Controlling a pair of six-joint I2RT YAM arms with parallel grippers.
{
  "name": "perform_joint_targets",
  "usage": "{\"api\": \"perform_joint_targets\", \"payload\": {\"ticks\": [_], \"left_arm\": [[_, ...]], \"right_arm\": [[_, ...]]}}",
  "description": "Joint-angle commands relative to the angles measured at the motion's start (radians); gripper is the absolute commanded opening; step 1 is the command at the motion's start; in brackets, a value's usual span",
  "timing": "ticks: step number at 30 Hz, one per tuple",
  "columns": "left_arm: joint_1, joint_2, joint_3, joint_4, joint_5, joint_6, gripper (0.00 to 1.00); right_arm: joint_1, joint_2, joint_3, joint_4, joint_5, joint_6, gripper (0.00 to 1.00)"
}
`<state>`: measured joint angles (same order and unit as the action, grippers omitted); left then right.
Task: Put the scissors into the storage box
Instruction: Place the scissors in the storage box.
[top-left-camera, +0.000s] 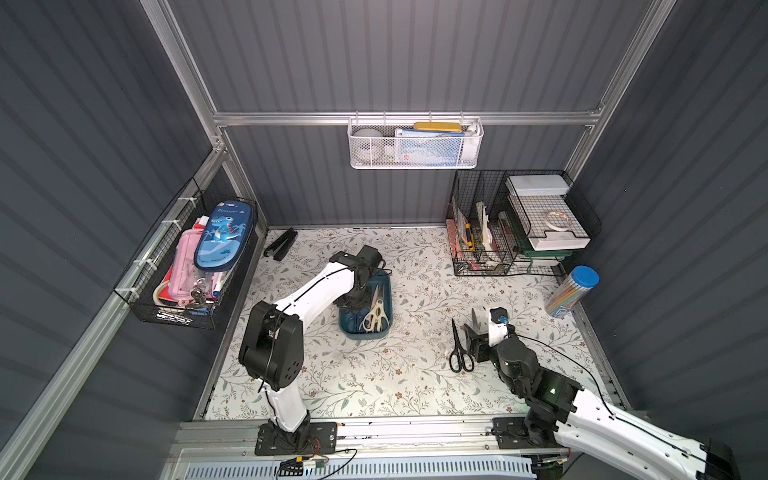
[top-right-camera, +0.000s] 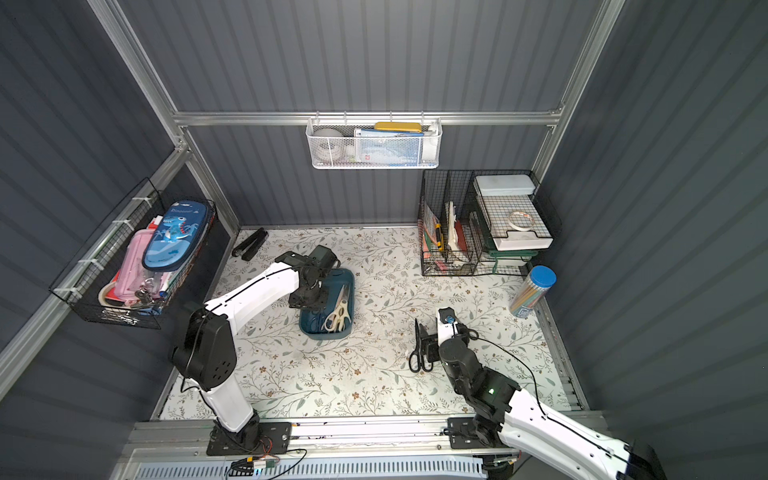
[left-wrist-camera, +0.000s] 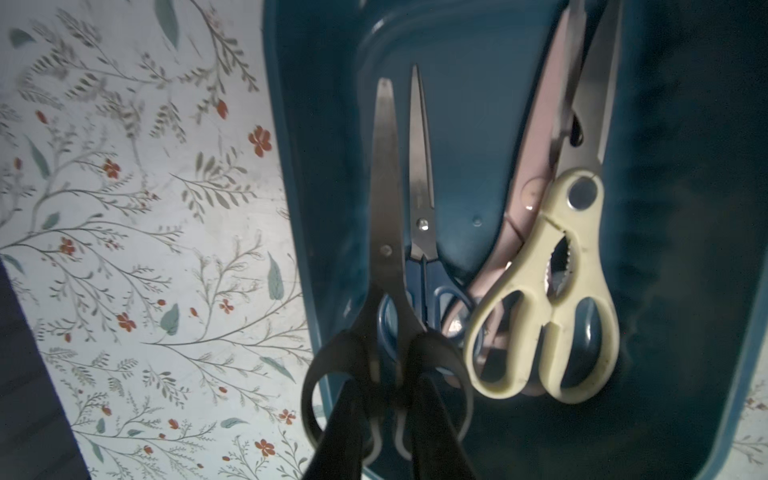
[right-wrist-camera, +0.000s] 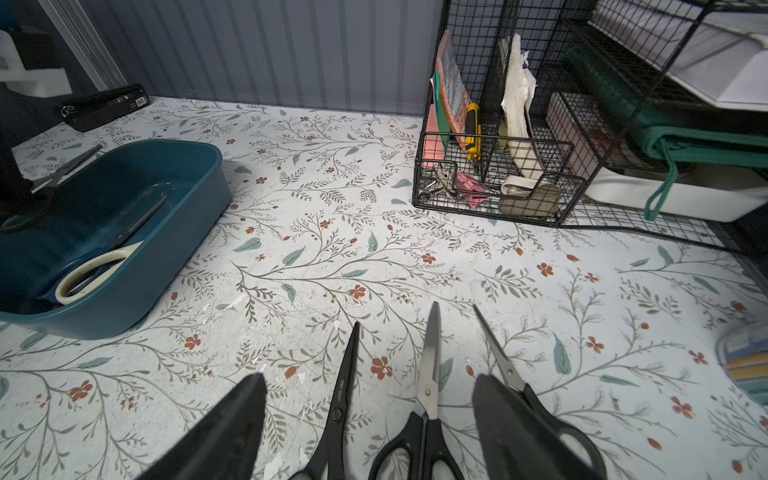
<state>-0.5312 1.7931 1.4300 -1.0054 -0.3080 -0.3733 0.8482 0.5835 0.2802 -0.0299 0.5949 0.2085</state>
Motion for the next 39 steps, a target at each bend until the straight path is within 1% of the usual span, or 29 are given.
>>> {"api": "perform_joint_targets", "payload": {"ticks": [1,6,10,11,13,15,16,18,19,20,21,22,24,25,26,28,29,30,31,32,33,34,35,36,37,38,39], "left_arm": [[-0.004,0.035,-0.002,0.067,0.08,0.02,0.0],[-0.004,0.079,-0.003,0.126,0.103,0.026,0.0],[-0.004,0.127,0.026,0.126,0.098,0.03,0.0],[-0.004,0.136,0.032,0.131,0.092,0.029,0.01],[-0.004,0.143,0.037,0.137,0.09,0.024,0.14],[-0.004,0.142,0.04,0.141,0.074,0.021,0.18],[-0.004,0.141,0.043,0.141,0.072,0.018,0.22],[-0.004,0.129,0.048,0.138,0.049,0.006,0.35],[-0.004,0.118,0.05,0.137,0.033,0.001,0.44],[-0.004,0.1,0.049,0.142,0.021,-0.001,0.46],[-0.004,0.078,0.042,0.152,0.009,-0.002,0.46],[-0.004,0.049,0.032,0.171,-0.003,-0.002,0.46],[-0.004,-0.01,0.002,0.218,-0.023,0.004,0.61],[-0.004,-0.042,-0.003,0.238,-0.038,0.014,0.64],[-0.006,-0.08,-0.053,0.259,-0.041,0.025,0.64],[-0.006,-0.162,-0.102,0.308,-0.032,0.057,0.67],[-0.006,-0.213,-0.133,0.331,-0.031,0.078,0.74],[-0.005,-0.26,-0.163,0.352,-0.019,0.107,0.81],[-0.005,-0.315,-0.2,0.38,0.01,0.154,0.85],[-0.004,-0.367,-0.235,0.399,0.024,0.2,0.89],[-0.003,-0.418,-0.264,0.412,0.06,0.241,0.89],[-0.004,-0.472,-0.292,0.418,0.103,0.285,0.9],[-0.004,-0.525,-0.319,0.415,0.172,0.329,0.9],[-0.004,-0.568,-0.347,0.413,0.226,0.365,0.91],[-0.004,-0.617,-0.388,0.413,0.274,0.394,0.91],[-0.004,-0.663,-0.431,0.415,0.308,0.427,0.91],[-0.004,-0.7,-0.468,0.416,0.345,0.462,0.92]], "right_arm": [[0.005,0.002,-0.002,0.008,0.006,0.003,0.82],[0.004,0.0,-0.003,0.011,0.007,0.004,0.82],[0.004,0.007,-0.001,0.012,0.004,0.003,0.82],[0.004,0.008,-0.001,0.013,0.003,0.003,0.82],[0.005,0.01,-0.001,0.013,0.004,0.003,0.82],[0.004,0.011,-0.001,0.013,0.002,0.002,0.82],[0.005,0.012,-0.001,0.014,0.003,0.002,0.83],[0.005,0.021,-0.007,0.031,-0.004,-0.002,0.84],[0.005,0.029,-0.016,0.06,-0.014,-0.012,0.85],[0.004,0.046,-0.025,0.095,-0.025,-0.023,0.85],[0.005,0.06,-0.022,0.101,-0.033,-0.027,0.85],[0.005,0.077,-0.011,0.087,-0.037,-0.028,0.86],[0.005,0.108,0.013,0.055,-0.028,-0.017,0.87],[0.004,0.123,0.02,0.051,-0.032,-0.014,0.87],[0.005,0.134,0.024,0.052,-0.038,-0.015,0.87],[0.004,0.155,0.03,0.056,-0.045,-0.012,0.88],[0.005,0.165,0.026,0.075,-0.031,-0.008,0.91],[0.001,0.182,0.018,0.107,-0.018,-0.013,0.97],[-0.006,0.2,0.019,0.121,-0.023,-0.016,0.99],[-0.024,0.221,0.029,0.119,-0.079,-0.02,0.99],[-0.052,0.249,0.047,0.103,-0.152,-0.002,0.99],[-0.103,0.291,0.093,0.035,-0.264,0.068,0.99],[-0.167,0.352,0.156,-0.047,-0.393,0.158,0.99],[-0.208,0.41,0.223,-0.122,-0.474,0.226,0.97],[-0.229,0.473,0.301,-0.226,-0.532,0.274,0.92],[-0.233,0.528,0.375,-0.327,-0.571,0.28,0.86],[-0.233,0.566,0.424,-0.386,-0.591,0.265,0.8]]}}
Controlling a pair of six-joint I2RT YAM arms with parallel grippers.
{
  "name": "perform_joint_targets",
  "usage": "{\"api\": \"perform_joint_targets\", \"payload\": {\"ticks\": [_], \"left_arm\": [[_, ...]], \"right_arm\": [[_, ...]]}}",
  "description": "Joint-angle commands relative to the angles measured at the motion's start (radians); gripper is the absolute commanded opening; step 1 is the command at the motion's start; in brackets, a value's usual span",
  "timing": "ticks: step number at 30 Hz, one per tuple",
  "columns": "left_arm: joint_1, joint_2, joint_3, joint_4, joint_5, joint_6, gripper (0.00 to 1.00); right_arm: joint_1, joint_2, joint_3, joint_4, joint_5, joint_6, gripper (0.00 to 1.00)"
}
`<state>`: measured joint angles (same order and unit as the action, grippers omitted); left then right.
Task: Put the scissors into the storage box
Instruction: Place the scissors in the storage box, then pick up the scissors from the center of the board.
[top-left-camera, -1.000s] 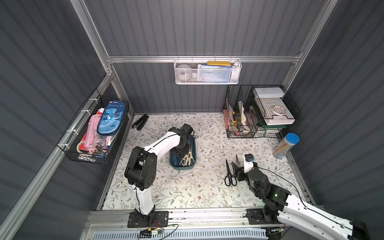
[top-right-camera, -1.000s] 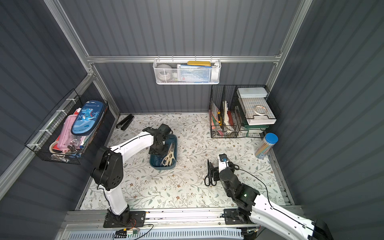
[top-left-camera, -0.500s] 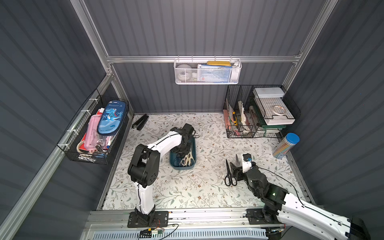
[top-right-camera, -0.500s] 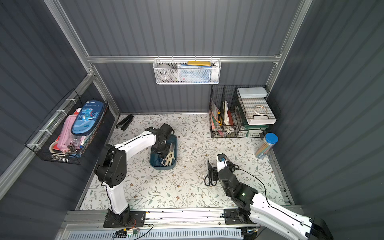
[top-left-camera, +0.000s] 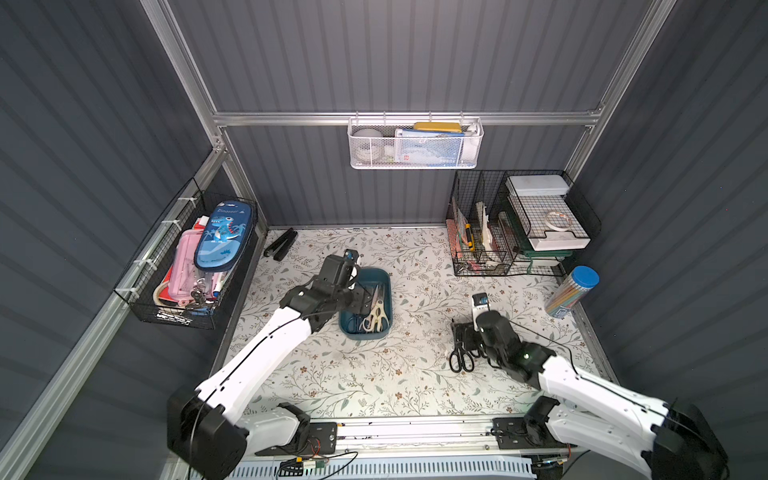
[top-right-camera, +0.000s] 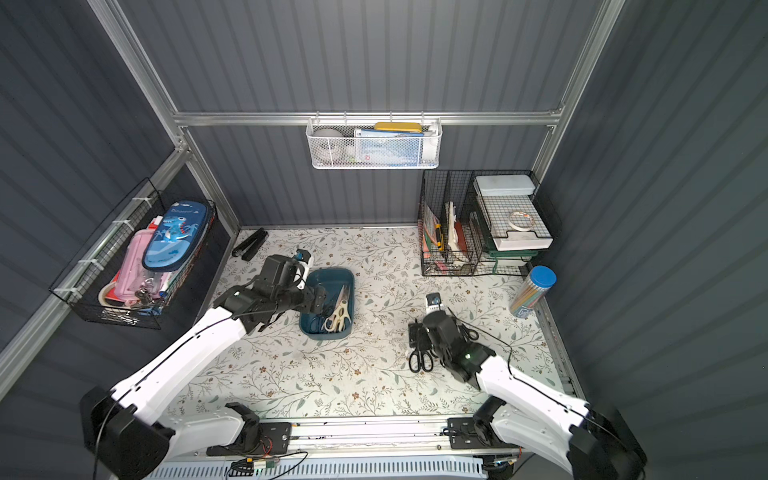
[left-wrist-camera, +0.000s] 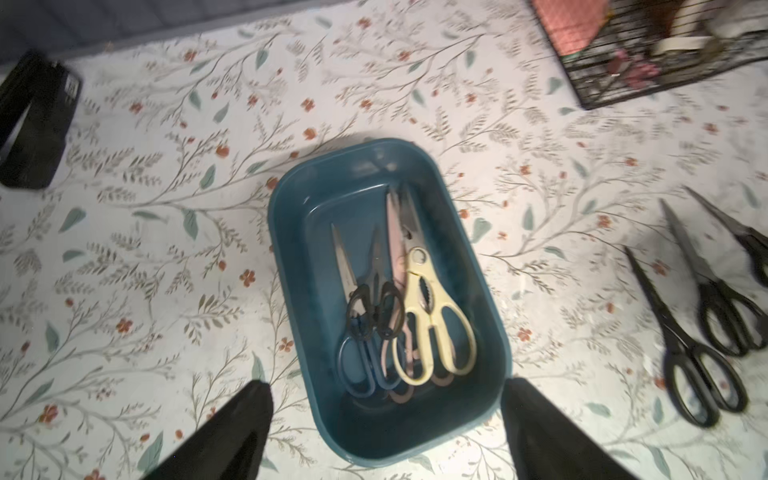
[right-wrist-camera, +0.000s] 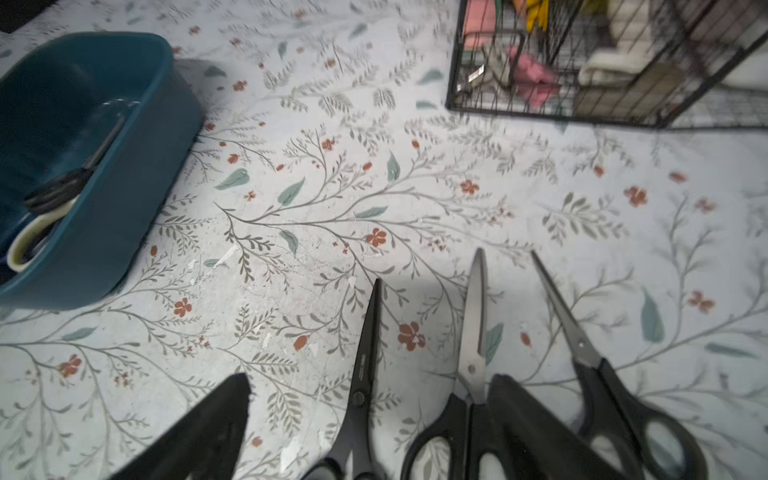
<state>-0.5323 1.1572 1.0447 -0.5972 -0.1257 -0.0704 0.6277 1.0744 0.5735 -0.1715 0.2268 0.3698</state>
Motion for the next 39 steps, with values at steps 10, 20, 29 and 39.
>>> {"api": "perform_joint_targets", "payload": {"ticks": [10,20,29,39], "left_arm": [[-0.005,-0.396,-0.438,0.293,0.352,0.403,0.99],[-0.005,-0.172,-0.319,0.256,0.318,0.239,0.99],[-0.004,-0.179,-0.361,0.309,0.346,0.321,1.0],[-0.005,-0.197,-0.362,0.329,0.339,0.319,0.99]], "right_arm": [[-0.027,0.254,0.324,-0.617,-0.225,0.103,0.6],[0.013,0.384,0.32,-0.609,-0.234,0.09,0.51],[0.042,0.461,0.309,-0.612,-0.236,0.141,0.51],[0.053,0.51,0.271,-0.541,-0.22,0.176,0.46]]}}
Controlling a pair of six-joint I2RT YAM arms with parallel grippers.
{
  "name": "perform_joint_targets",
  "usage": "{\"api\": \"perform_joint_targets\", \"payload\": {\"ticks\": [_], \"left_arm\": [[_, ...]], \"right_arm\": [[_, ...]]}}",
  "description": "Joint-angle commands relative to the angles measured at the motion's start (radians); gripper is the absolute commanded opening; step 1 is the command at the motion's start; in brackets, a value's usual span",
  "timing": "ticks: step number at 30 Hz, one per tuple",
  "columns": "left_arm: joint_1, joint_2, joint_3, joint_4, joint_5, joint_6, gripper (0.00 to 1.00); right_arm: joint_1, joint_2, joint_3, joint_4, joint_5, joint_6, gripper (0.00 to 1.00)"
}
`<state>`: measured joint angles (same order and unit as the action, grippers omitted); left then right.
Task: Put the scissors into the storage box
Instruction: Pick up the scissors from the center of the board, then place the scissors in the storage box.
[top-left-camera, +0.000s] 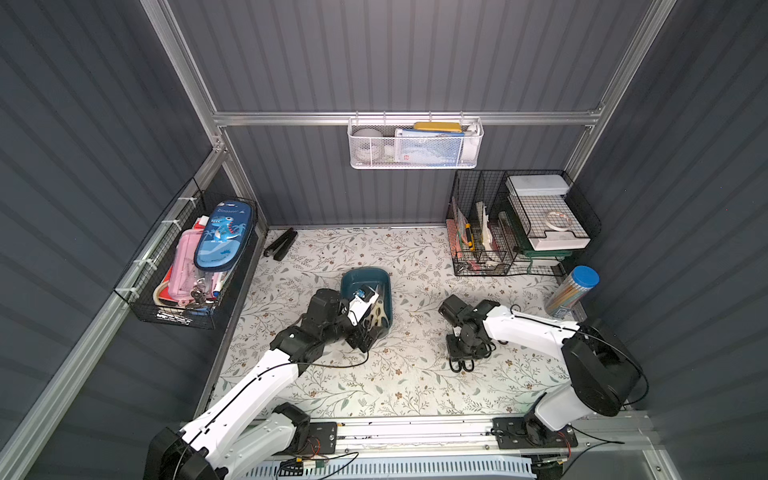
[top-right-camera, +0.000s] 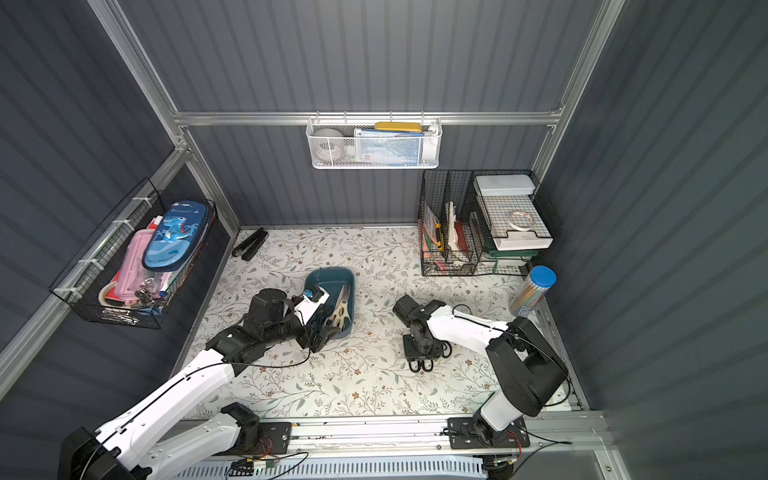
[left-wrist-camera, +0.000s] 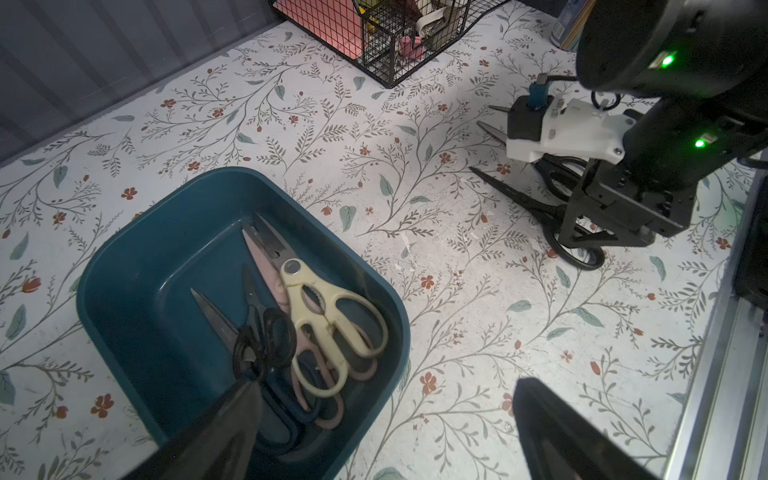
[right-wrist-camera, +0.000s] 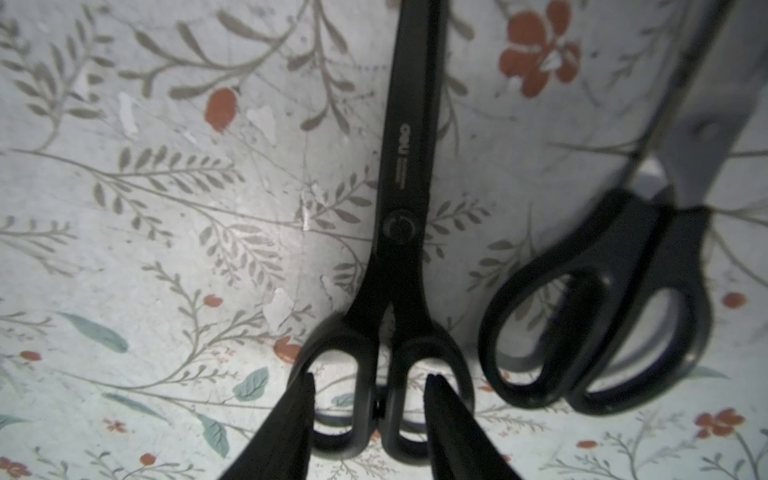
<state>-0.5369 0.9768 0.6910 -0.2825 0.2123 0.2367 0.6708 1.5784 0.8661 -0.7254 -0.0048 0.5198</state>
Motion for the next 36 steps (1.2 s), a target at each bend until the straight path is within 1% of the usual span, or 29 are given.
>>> {"api": "perform_joint_targets", "payload": {"ticks": [1,5,7,12,15,18,20,23,26,28,30,33,36], "left_arm": [[0.0,-0.018,-0.008,0.015,0.002,0.013,0.99],[0.0,-0.014,-0.007,0.011,-0.003,0.014,0.99],[0.0,-0.007,0.003,0.002,-0.007,0.015,0.99],[0.0,-0.018,0.003,-0.004,-0.004,0.012,0.99],[0.0,-0.038,0.005,0.0,-0.016,0.008,0.99],[0.002,-0.072,-0.001,0.0,-0.074,-0.021,0.99],[0.002,-0.098,-0.006,-0.002,-0.137,-0.048,0.99],[0.002,-0.138,-0.021,-0.009,-0.266,-0.102,0.99],[0.003,-0.175,-0.035,-0.018,-0.399,-0.122,1.0],[0.003,-0.194,-0.05,-0.016,-0.485,-0.138,0.99],[0.003,-0.2,-0.057,-0.012,-0.535,-0.146,0.99],[0.005,-0.201,-0.058,-0.015,-0.567,-0.149,0.99],[0.006,-0.185,-0.055,-0.032,-0.612,-0.152,0.99]], "right_arm": [[0.013,0.005,-0.027,0.021,0.017,0.03,0.46],[0.013,0.023,-0.053,0.053,0.034,0.044,0.42],[0.017,0.043,-0.062,0.069,0.042,0.044,0.35],[0.025,0.039,-0.053,0.073,0.106,0.035,0.26],[0.024,0.027,-0.029,0.073,0.107,0.008,0.17],[0.026,-0.003,0.013,0.062,0.109,-0.023,0.17],[0.026,-0.023,0.064,0.043,0.114,-0.053,0.17],[0.026,-0.028,0.164,0.02,0.131,-0.111,0.17],[0.035,0.007,0.307,-0.027,0.119,-0.158,0.17],[0.05,0.041,0.389,-0.023,0.097,-0.175,0.17],[0.077,0.089,0.475,-0.017,0.068,-0.197,0.16],[0.135,0.196,0.638,-0.056,0.038,-0.228,0.17],[0.182,0.309,0.783,-0.08,-0.014,-0.231,0.18]]}}
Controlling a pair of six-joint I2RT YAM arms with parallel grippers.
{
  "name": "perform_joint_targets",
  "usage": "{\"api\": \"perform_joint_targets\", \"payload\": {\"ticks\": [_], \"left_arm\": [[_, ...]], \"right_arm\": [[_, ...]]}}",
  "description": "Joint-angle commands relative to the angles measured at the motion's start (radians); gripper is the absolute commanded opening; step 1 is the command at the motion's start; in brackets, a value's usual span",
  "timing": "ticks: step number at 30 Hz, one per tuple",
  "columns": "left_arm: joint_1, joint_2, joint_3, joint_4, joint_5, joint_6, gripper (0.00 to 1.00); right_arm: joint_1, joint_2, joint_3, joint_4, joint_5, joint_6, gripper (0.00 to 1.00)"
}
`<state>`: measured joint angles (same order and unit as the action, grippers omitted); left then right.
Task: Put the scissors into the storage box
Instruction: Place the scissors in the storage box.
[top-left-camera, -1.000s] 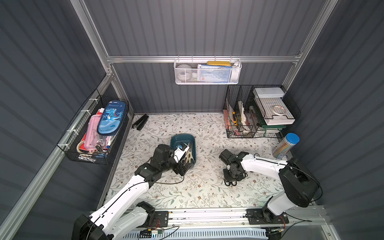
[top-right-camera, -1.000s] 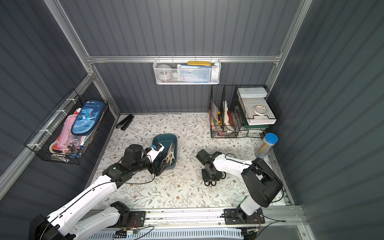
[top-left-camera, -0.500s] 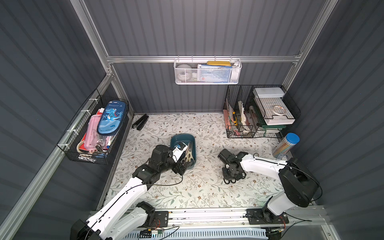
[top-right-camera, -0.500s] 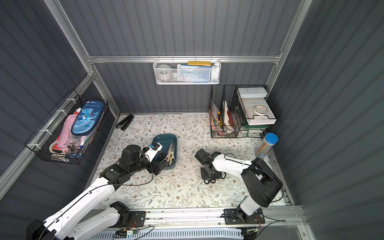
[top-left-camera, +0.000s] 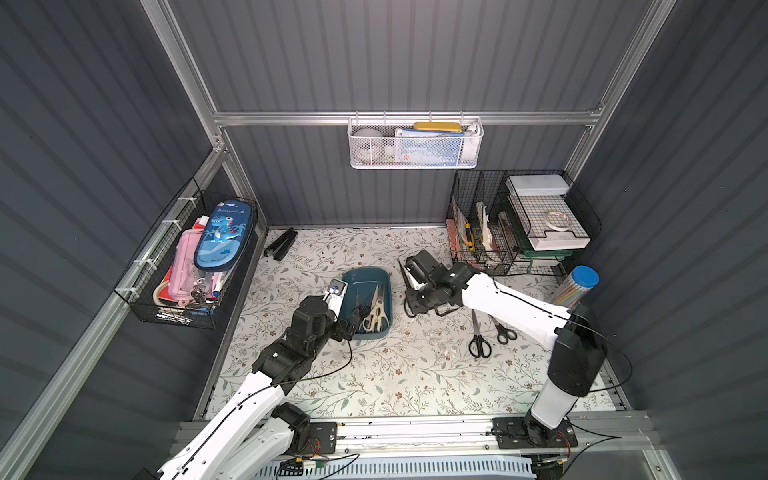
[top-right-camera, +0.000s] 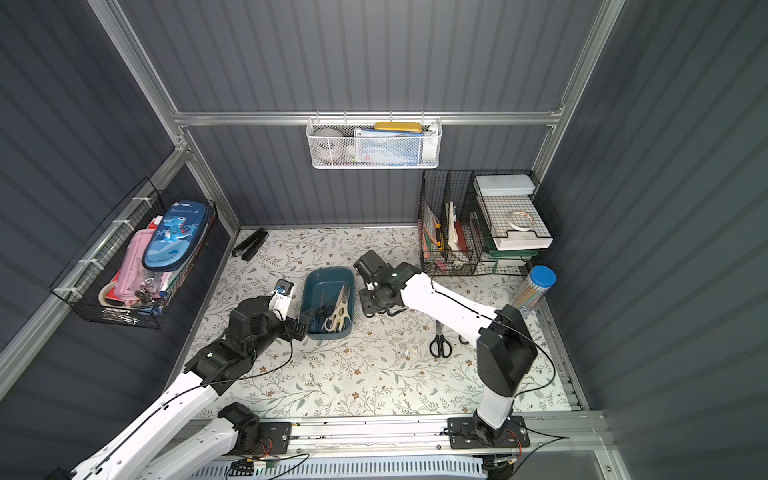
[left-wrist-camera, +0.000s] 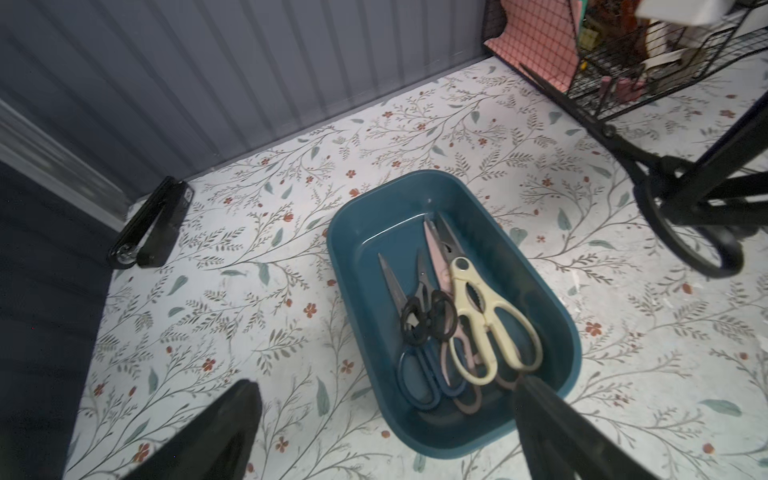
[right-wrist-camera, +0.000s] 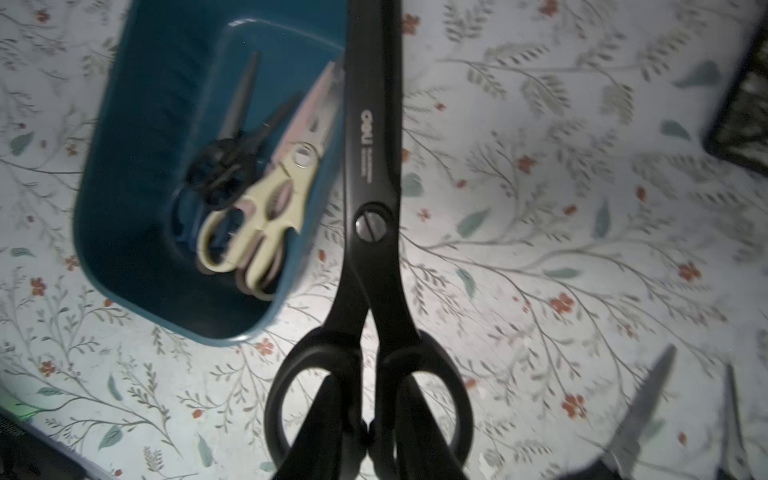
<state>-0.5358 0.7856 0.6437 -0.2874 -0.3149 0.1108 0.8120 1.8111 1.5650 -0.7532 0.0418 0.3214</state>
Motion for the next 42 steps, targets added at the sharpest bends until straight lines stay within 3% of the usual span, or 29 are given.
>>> {"api": "perform_joint_targets", "payload": {"ticks": [1,7,13,16,19,22,27,31,35,38,42], "left_arm": [[0.007,0.013,-0.002,-0.036,-0.104,-0.025,0.99],[0.011,0.039,0.003,-0.048,-0.171,-0.023,0.99],[0.017,0.056,0.008,-0.05,-0.155,-0.016,0.99],[0.017,0.066,0.019,-0.065,-0.154,-0.001,0.99],[0.019,0.067,0.021,-0.065,-0.148,0.0,0.99],[0.019,0.063,0.019,-0.06,-0.132,0.0,0.99],[0.019,0.056,0.019,-0.055,-0.119,0.015,0.99],[0.02,0.056,0.022,-0.049,-0.075,0.034,0.99],[0.02,0.067,0.011,-0.027,0.083,0.083,0.99],[0.019,0.092,-0.02,0.014,0.263,0.164,0.99],[0.019,0.144,-0.005,0.018,0.4,0.159,0.99]], "right_arm": [[0.054,0.112,0.125,-0.047,-0.079,-0.021,0.18],[0.096,0.291,0.316,-0.028,-0.154,0.082,0.18],[0.096,0.41,0.383,0.043,-0.113,0.222,0.19],[0.096,0.448,0.396,0.069,-0.102,0.253,0.26],[0.096,0.468,0.426,0.063,-0.109,0.238,0.42],[0.094,0.447,0.446,0.051,-0.1,0.217,0.5],[0.081,0.249,0.292,0.15,-0.082,0.123,0.56],[0.046,-0.009,0.023,0.253,0.065,0.047,0.63],[-0.047,-0.253,-0.208,0.19,0.133,0.0,0.68],[-0.144,-0.398,-0.357,0.087,0.136,-0.008,0.74],[-0.244,-0.542,-0.553,-0.028,0.167,-0.001,0.77]]}}
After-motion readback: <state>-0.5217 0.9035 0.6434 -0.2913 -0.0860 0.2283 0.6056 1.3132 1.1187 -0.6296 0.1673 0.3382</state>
